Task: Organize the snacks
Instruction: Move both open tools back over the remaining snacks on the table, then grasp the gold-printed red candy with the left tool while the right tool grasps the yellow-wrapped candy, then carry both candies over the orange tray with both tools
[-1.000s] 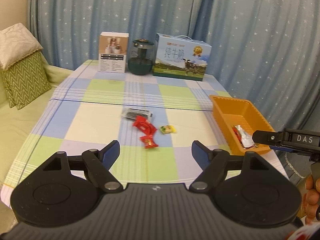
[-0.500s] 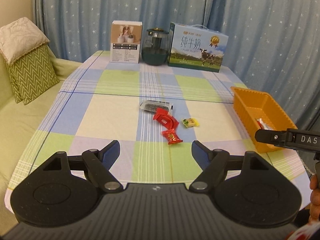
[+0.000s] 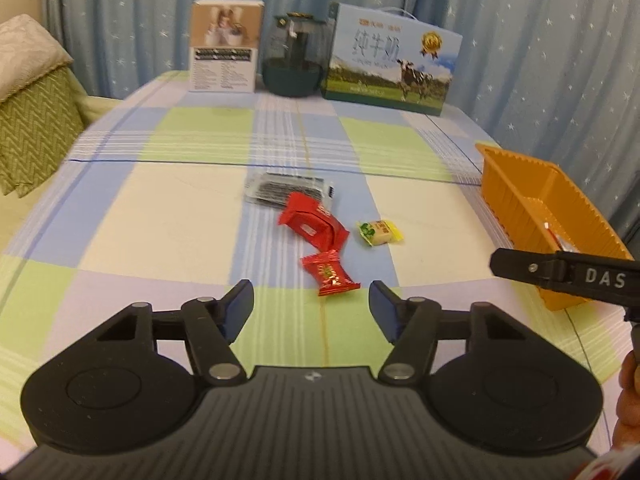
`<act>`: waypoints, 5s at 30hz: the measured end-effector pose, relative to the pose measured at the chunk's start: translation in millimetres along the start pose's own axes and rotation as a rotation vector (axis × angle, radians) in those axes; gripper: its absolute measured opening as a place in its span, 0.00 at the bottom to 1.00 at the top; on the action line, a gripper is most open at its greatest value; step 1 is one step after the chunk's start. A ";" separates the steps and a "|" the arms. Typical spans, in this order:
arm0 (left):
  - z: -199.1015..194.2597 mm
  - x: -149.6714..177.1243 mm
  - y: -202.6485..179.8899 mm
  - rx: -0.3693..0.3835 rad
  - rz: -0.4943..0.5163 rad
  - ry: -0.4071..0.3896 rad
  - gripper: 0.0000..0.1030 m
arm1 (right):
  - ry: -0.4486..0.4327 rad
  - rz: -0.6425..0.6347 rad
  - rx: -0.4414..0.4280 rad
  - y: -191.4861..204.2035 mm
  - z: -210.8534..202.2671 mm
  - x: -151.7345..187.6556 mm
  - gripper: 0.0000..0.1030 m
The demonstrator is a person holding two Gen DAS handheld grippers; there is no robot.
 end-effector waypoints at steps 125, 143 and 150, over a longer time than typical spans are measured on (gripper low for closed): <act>-83.1 -82.9 -157.5 0.245 0.107 -0.111 0.17 | -0.209 0.011 0.200 -77.6 -157.5 -49.9 0.23; -35.9 -87.9 -217.0 0.344 0.151 -0.067 0.17 | -0.206 0.052 0.211 -134.3 -147.4 -78.4 0.23; -4.1 -80.0 -232.3 0.362 0.170 -0.021 0.17 | -0.171 0.080 0.201 -151.8 -128.8 -85.6 0.23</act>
Point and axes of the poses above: each gripper's, at about its wrist camera, not at the fingertips, and z roughly the way its jaws point, y to its left, x to its underside, the point moved 5 cm from there along z, roughly the way its jaws point, and after that the axes turned 8 degrees about z, right-handed, at the moved point
